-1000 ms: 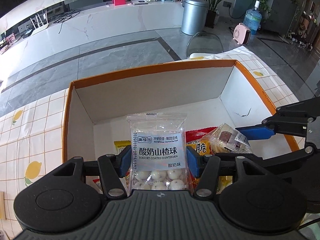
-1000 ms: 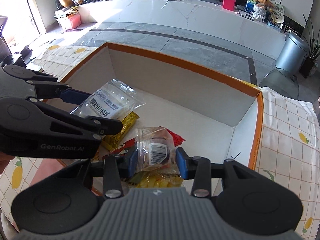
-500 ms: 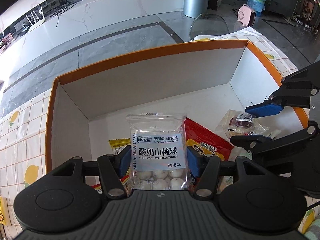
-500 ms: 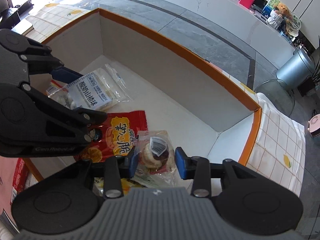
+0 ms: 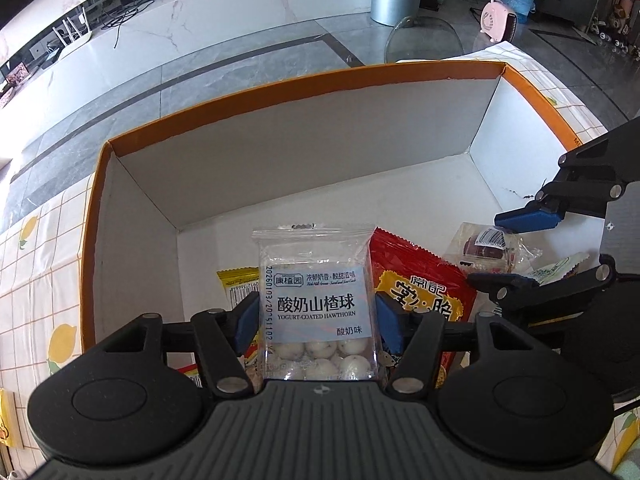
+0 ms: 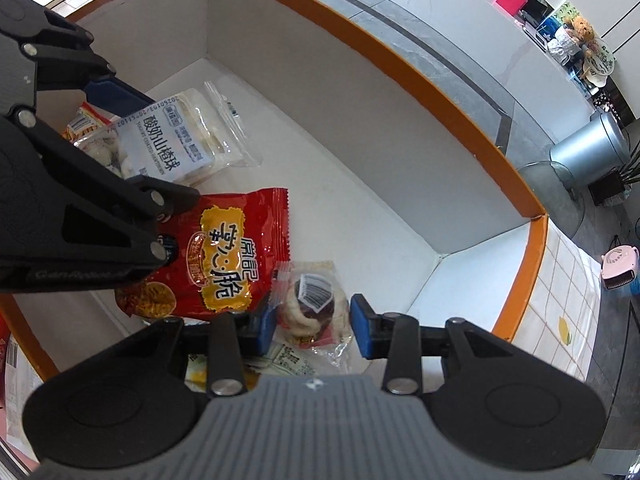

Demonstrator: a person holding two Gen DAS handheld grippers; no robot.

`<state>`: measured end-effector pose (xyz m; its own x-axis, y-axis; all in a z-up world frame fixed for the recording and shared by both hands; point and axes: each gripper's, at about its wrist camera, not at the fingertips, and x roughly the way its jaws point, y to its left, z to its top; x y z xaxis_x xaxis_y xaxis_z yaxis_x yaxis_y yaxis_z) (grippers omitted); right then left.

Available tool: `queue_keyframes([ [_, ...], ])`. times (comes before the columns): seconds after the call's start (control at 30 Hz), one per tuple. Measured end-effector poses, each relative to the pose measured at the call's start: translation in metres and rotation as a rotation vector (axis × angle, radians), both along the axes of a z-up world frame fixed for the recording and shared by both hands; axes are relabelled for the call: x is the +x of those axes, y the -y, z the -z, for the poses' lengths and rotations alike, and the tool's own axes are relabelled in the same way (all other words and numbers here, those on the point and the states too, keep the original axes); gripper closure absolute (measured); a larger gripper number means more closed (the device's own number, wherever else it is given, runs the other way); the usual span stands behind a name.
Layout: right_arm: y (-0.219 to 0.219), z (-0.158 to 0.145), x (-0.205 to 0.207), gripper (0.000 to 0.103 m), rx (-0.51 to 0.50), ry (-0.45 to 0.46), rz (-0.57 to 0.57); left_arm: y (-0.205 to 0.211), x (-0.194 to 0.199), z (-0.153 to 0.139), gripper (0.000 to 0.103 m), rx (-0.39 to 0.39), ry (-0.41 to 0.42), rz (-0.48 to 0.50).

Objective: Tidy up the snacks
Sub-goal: 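Carry both packets over the orange box and open both tools to drop them, then withdraw both tools from the box back toward the remaining snacks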

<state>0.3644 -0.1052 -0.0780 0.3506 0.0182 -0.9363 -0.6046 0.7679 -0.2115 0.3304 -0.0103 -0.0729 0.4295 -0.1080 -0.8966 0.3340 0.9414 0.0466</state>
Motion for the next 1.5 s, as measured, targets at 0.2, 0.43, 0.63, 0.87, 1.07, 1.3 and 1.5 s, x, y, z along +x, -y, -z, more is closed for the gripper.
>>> queue_keyframes([
  [0.2,-0.001,-0.004,0.004,0.06,-0.007,-0.008,0.015,0.0,-0.007,-0.007,0.028,-0.01,0.029,0.021],
  [0.43,-0.001,-0.027,-0.009,0.041,0.01,0.035,0.02,-0.003,-0.026,-0.033,0.023,-0.04,0.092,0.031],
  [0.63,0.008,-0.054,-0.035,0.036,0.068,0.109,0.063,-0.01,-0.055,-0.059,0.023,-0.089,0.159,-0.013],
  [0.87,0.025,-0.082,-0.079,0.031,0.207,0.212,0.171,-0.016,-0.099,-0.081,0.022,-0.119,0.252,-0.022],
  [1.07,0.035,-0.1,-0.127,0.028,0.335,0.279,0.223,-0.019,-0.138,-0.094,0.022,-0.146,0.305,-0.036],
  [1.3,0.033,-0.096,-0.191,0.027,0.408,0.337,0.256,-0.024,-0.177,-0.094,0.022,-0.177,0.274,-0.061],
  [1.5,0.035,-0.072,-0.24,0.027,0.482,0.307,0.338,-0.038,-0.211,-0.073,0.022,-0.18,0.232,-0.125],
])
